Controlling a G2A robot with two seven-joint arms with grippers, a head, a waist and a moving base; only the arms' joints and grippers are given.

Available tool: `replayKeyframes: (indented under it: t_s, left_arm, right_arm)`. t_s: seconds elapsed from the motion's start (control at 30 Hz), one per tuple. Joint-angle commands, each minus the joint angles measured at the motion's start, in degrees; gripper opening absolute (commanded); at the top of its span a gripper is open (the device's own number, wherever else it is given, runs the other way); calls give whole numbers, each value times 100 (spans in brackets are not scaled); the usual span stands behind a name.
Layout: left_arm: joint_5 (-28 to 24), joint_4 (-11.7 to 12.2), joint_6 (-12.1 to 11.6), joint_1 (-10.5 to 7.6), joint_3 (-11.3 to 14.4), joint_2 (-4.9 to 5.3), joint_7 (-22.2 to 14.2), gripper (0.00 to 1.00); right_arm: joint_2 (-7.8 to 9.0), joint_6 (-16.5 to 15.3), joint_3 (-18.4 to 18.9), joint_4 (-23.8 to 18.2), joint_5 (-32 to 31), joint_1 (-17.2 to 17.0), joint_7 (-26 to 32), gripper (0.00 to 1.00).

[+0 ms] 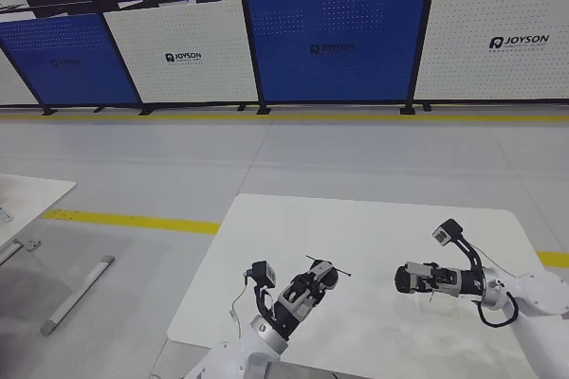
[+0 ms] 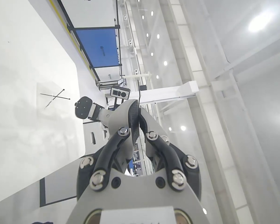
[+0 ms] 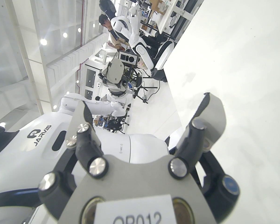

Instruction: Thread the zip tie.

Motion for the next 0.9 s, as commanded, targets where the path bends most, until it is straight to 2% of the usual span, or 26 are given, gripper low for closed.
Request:
replayKeyframes:
  t_s: [0.0,0.07,0.2,0.5,0.57,0.63,0.73,0.8,0.87]
  left_arm:
    - [-125,-129,-152,75,-61,9,-86,0]
    - [-195,-268,-329,186,-162,19,-79,0]
    - [-312,-395,-454,308,-272,43,-289,0]
    - [-307,-385,-443,301,-270,42,-285,0]
    - [-193,-260,-319,212,-242,38,-199,0]
    - [-42,-104,102,76,-202,36,-96,0]
    - [394,142,471,-123,-137,29,154,0]
    - [737,359,614,-255,3,8,411,0]
    - [1036,698,719,-412,137,-17,654,0]
  right_arm:
    - [0,0,0,0,0,0,0,100]
    - [0,0,0,0,0,0,0,100]
    - [0,0,0,0,0,0,0,100]
    - [0,0,0,0,0,0,0,100]
    - [0,0,0,0,0,0,0,100]
    - [0,0,0,0,0,0,0,100]
    - [0,0,0,0,0,0,0,100]
    - [0,0,0,0,0,0,0,100]
    - [0,0,0,0,0,0,0,100]
